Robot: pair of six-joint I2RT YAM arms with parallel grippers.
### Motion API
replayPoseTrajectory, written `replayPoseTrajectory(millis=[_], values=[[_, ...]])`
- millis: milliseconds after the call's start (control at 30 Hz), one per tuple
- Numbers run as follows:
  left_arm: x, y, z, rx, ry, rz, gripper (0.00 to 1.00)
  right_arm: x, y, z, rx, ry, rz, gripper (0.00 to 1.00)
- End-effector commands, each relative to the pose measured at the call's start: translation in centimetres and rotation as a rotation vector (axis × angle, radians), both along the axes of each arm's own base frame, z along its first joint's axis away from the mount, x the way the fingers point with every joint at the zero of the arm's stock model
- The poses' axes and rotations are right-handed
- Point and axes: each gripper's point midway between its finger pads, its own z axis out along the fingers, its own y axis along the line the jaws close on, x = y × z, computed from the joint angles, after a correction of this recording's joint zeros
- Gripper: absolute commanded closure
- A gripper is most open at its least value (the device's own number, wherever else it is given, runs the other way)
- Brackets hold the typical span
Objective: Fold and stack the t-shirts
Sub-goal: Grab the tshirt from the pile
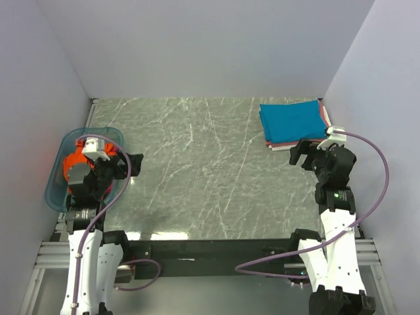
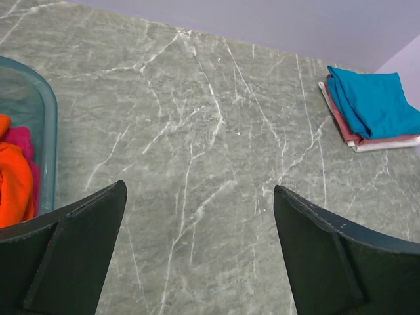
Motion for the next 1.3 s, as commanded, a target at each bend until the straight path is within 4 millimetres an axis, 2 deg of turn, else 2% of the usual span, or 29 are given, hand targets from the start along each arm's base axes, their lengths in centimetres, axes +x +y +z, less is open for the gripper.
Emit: replayPoseTrajectory(millis=[0,67,100,167,267,367,467,633,667,733,800,867,967,1000,1033,1100,1133,1200,1233,1267], values=[[0.2,0.5,1.1,0.021,-0.040,0.027,0.01,0.3,-0.1,2.8,-0.034,-0.095,0.009,0.00],[0.3,0.8,0.9,0.009,-0.032,0.048,0.01,0.2,1.5,2.1,-0.049,-0.072,0.125,0.00],[0.3,0.9,0.9,0.007,-0.029,0.059,0.00,-0.4,2.2,1.1,-0.137,-0.041,0.226,0.00],[0.5,1.2,0.8,-0.011,-0.018,0.085,0.00,-1.3,4.9,0.0,-0.167,-0.030,0.434,0.00],[0.9,1.9,0.5,-0.034,0.012,0.135,0.01,-2.3,6.4,-0.9,-0.180,-0.008,0.554,0.02],[1.4,2.3,-0.1,-0.076,0.052,0.169,0.00,-2.6,6.5,-1.0,-0.190,-0.008,0.571,0.03],[2.2,3.7,-1.5,-0.141,0.114,0.275,0.00,-2.6,6.3,-1.2,-0.194,0.002,0.561,0.04],[3.3,9.2,-4.6,-0.278,0.256,0.556,0.01,-2.9,6.6,-1.1,-0.188,0.007,0.579,0.04],[3.3,10.5,-4.9,-0.294,0.267,0.609,0.01,-2.9,6.7,-1.1,-0.184,0.010,0.582,0.04],[3.5,11.6,-5.2,-0.315,0.289,0.669,0.02,-2.9,6.6,-1.2,-0.178,0.020,0.581,0.05],[3.5,13.6,-6.4,-0.304,0.332,0.780,0.05,-2.8,6.6,-1.4,-0.175,0.028,0.579,0.05],[4.1,15.0,-6.1,-0.287,0.333,0.840,0.07,-2.9,6.7,-1.5,-0.173,0.035,0.583,0.05],[5.1,16.1,-6.8,-0.250,0.370,0.876,0.08,-2.9,6.7,-1.4,-0.171,0.038,0.585,0.05],[5.6,16.6,-6.2,-0.246,0.365,0.889,0.09,-2.9,6.7,-1.4,-0.172,0.038,0.582,0.05],[5.9,17.1,-7.2,-0.240,0.405,0.913,0.09,-2.8,6.7,-1.4,-0.171,0.040,0.582,0.05],[6.1,18.1,-7.3,-0.224,0.439,0.970,0.12,-2.8,6.7,-1.4,-0.166,0.043,0.584,0.05],[6.2,18.4,-8.7,-0.221,0.493,0.992,0.15,-2.9,6.8,-1.5,-0.163,0.045,0.585,0.05],[6.6,18.9,-9.2,-0.214,0.527,1.020,0.16,-2.8,6.8,-1.3,-0.165,0.043,0.583,0.06],[6.6,19.0,-10.5,-0.212,0.580,1.035,0.18,-2.9,6.8,-1.4,-0.164,0.043,0.585,0.06],[6.6,19.1,-11.0,-0.211,0.606,1.044,0.19,-2.9,6.8,-1.3,-0.164,0.043,0.586,0.06]])
